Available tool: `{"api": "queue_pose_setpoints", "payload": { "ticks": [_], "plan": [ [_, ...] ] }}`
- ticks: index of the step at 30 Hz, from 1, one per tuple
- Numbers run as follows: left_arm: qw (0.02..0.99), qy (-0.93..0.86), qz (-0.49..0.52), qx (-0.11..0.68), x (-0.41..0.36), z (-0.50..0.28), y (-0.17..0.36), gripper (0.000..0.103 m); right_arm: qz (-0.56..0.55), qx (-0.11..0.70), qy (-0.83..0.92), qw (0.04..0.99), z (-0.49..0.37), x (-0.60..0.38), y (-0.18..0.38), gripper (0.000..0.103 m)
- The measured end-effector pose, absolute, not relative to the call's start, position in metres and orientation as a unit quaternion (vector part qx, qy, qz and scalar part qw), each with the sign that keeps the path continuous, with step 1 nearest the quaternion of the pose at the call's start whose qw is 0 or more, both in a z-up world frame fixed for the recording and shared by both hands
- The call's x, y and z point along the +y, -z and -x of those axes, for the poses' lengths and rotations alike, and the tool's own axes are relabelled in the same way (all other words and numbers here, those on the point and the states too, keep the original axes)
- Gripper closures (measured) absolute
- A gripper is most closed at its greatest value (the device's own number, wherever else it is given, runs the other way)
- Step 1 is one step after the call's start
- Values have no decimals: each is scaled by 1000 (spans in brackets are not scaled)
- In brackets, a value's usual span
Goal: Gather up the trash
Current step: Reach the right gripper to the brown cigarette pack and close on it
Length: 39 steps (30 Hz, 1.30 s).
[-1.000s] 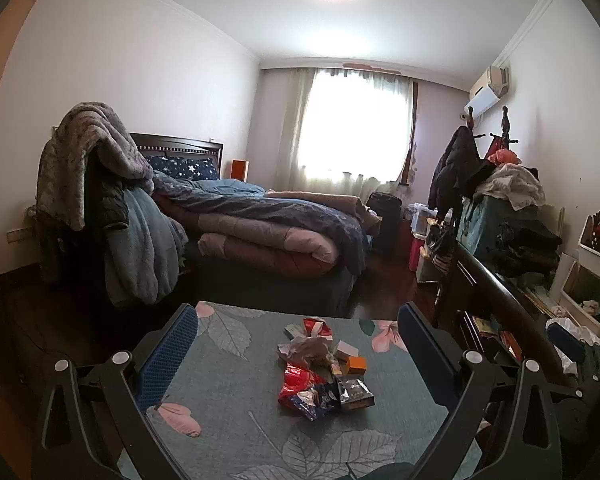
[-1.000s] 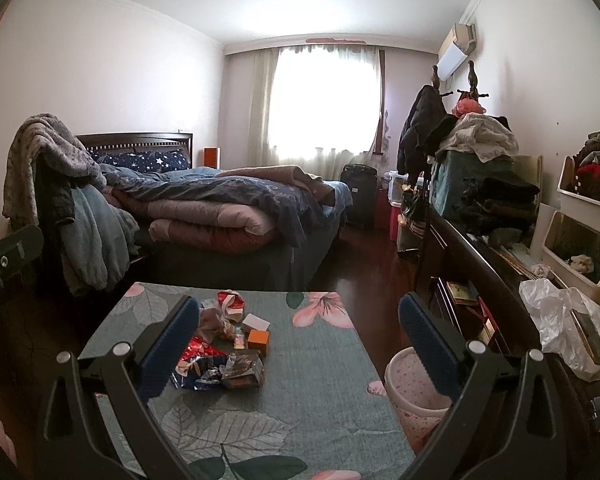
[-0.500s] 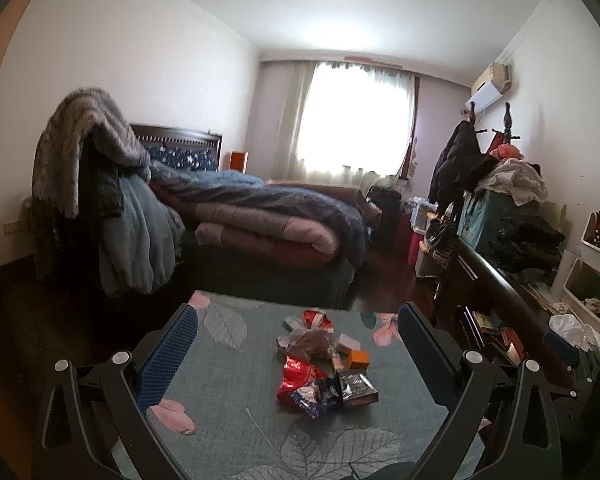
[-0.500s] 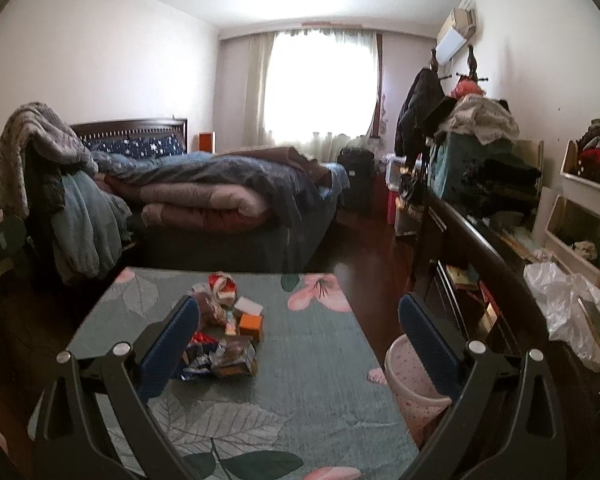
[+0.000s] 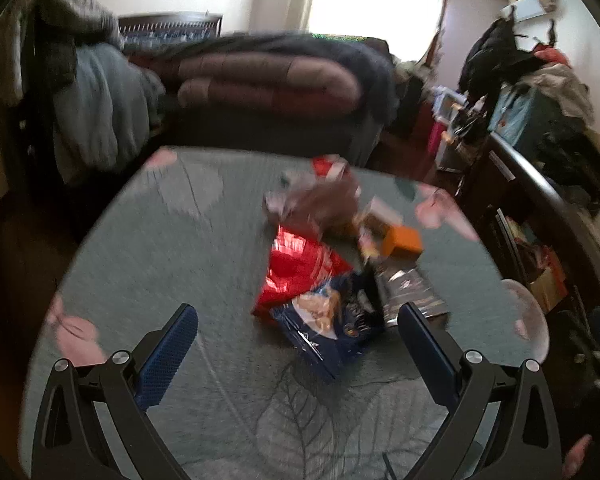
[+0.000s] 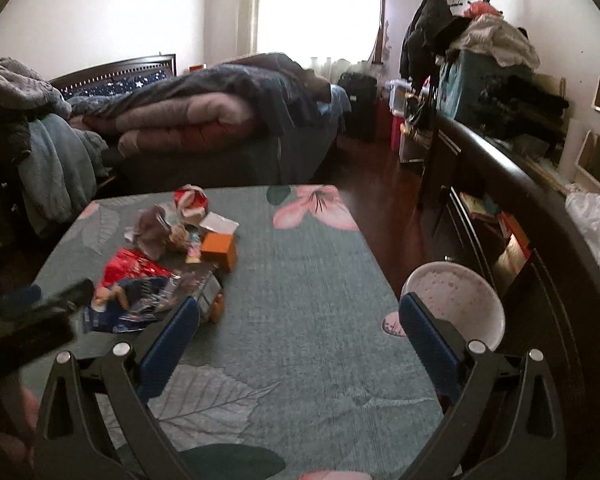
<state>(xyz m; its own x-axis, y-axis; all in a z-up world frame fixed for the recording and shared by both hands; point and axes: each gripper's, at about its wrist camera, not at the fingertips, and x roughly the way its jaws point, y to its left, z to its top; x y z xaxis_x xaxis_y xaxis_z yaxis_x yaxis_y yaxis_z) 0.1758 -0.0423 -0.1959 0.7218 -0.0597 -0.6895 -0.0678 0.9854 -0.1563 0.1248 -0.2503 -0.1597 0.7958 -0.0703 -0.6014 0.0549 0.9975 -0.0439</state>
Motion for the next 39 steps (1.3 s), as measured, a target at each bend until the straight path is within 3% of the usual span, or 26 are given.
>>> {"api": "queue_pose_setpoints", "payload": {
  "ticks": [7, 8, 9, 10, 12, 13, 14, 29, 37, 39],
  "plan": [
    [912, 21, 163, 376, -29, -191, 223, 5, 16, 339, 20, 940, -149, -245, 179, 3],
    [912, 22, 166, 374, -29, -193, 225, 14, 15, 340, 16, 940, -152, -243, 181, 3],
    [913, 20, 163, 374, -27, -193, 226, 32, 14, 342, 12, 940, -153, -242, 182, 3],
    [913, 18, 159, 376, -29, -193, 226, 41, 12, 344, 6, 939, -155, -241, 183, 3],
    [912, 15, 153, 381, -27, -194, 228, 70, 1, 352, -13, 936, -162, -234, 187, 4],
    [910, 18, 155, 384, -26, -195, 229, 76, -3, 360, -20, 933, -167, -231, 189, 4],
    [907, 22, 163, 387, -23, -195, 232, 90, -7, 365, -29, 931, -170, -228, 191, 4],
    [926, 6, 220, 305, 38, -158, 189, 93, -4, 409, -99, 907, -211, -151, 215, 4],
    [932, -4, 232, 277, 62, -141, 175, 93, 50, 413, -90, 905, -226, -112, 229, 4],
    [932, -3, 235, 276, 64, -141, 177, 93, 74, 412, -79, 905, -233, -105, 232, 9]
  ]
}}
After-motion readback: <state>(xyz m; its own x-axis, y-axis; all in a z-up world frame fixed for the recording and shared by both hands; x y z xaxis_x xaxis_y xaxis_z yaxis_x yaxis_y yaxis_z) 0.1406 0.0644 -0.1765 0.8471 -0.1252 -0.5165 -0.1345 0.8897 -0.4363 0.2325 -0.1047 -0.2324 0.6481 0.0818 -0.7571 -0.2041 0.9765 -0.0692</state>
